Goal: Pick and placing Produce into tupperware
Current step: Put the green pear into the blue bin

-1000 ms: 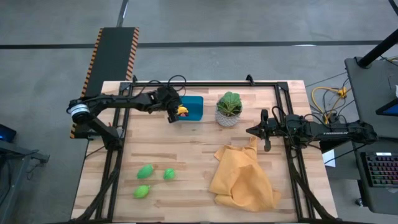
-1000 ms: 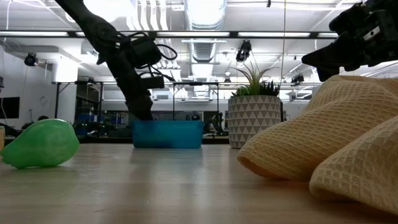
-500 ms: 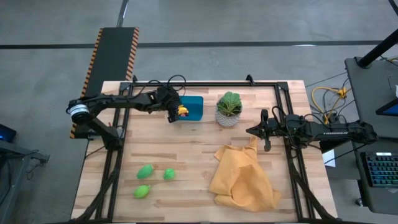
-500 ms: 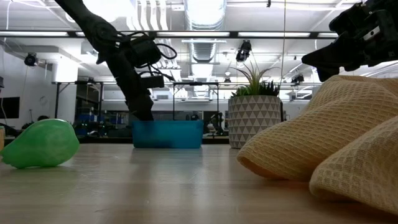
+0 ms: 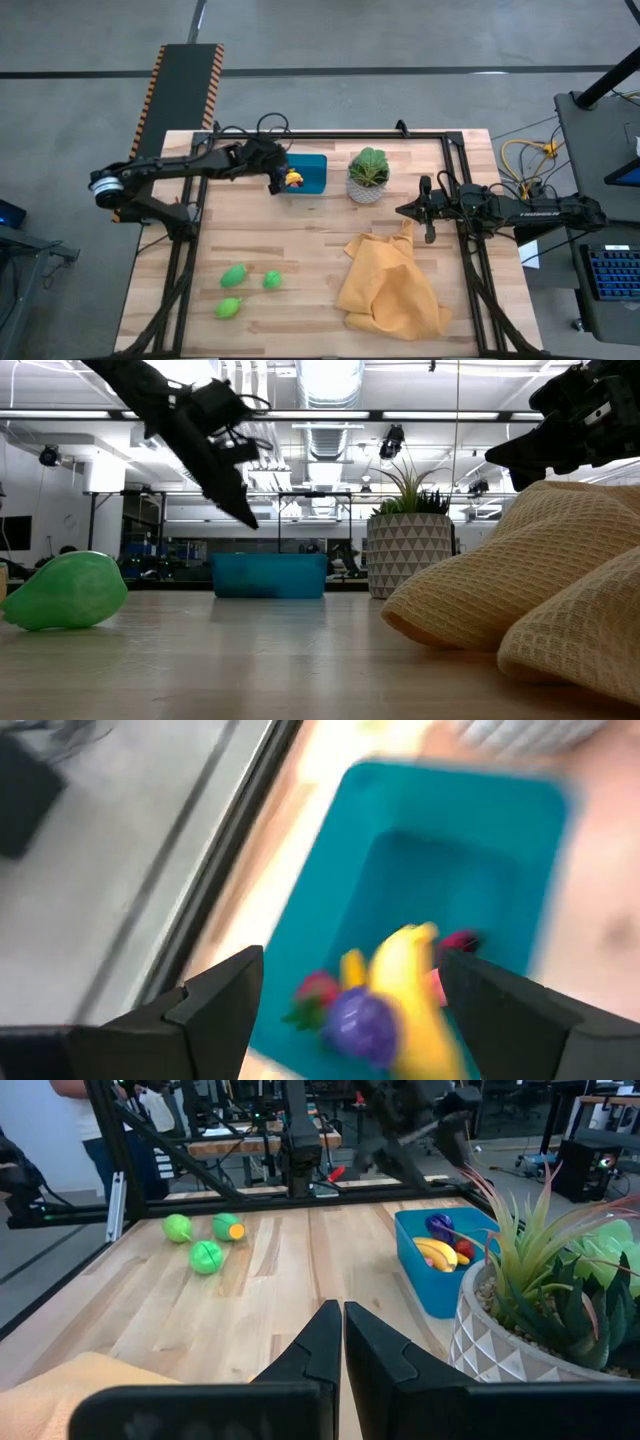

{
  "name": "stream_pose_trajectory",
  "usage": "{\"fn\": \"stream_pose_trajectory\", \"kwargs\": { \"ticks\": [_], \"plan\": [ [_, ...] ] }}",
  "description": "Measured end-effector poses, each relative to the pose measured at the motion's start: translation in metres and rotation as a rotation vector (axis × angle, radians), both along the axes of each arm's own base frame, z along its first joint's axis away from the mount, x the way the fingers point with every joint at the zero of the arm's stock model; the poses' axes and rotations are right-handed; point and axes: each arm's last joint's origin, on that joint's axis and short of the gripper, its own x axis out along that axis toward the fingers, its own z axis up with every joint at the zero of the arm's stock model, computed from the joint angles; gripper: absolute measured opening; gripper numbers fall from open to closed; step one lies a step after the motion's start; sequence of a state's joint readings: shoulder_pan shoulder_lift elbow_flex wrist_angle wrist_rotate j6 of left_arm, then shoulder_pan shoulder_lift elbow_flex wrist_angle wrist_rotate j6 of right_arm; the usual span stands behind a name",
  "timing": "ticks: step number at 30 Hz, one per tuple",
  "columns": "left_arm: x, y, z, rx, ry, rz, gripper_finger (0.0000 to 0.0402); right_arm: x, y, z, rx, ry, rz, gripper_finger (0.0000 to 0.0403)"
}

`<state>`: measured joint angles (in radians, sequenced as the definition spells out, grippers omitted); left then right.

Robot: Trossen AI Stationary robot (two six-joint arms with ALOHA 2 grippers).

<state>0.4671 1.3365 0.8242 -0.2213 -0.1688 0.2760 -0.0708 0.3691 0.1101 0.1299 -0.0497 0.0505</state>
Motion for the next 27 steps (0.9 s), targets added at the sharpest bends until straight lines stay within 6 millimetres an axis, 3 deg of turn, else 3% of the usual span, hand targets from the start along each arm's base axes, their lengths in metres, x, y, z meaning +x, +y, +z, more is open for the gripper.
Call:
{"fn": "stream_pose_trajectory", "kwargs": {
  "ticks": [9,16,21,27],
  "plan": [
    [-0.011,-0.039,0.040,-0.272,-0.324,-0.441,0.0286,0.000,0.000,0.000,-0.002,0.000,0.000,0.0009],
    [-0.033,-0.070,0.076,-0.268,-0.575,-0.687,0.0286,0.000,0.000,0.000,-0.001,0.000,0.000,0.0009],
    [-0.055,-0.094,0.077,-0.268,-0.621,-0.797,0.0286,0.000,0.000,-0.001,-0.001,0.005,0.000,0.0009],
    [-0.085,-0.108,0.067,-0.301,-0.671,-0.779,0.0286,0.000,0.000,-0.001,0.003,0.015,0.000,0.0009]
  ]
}}
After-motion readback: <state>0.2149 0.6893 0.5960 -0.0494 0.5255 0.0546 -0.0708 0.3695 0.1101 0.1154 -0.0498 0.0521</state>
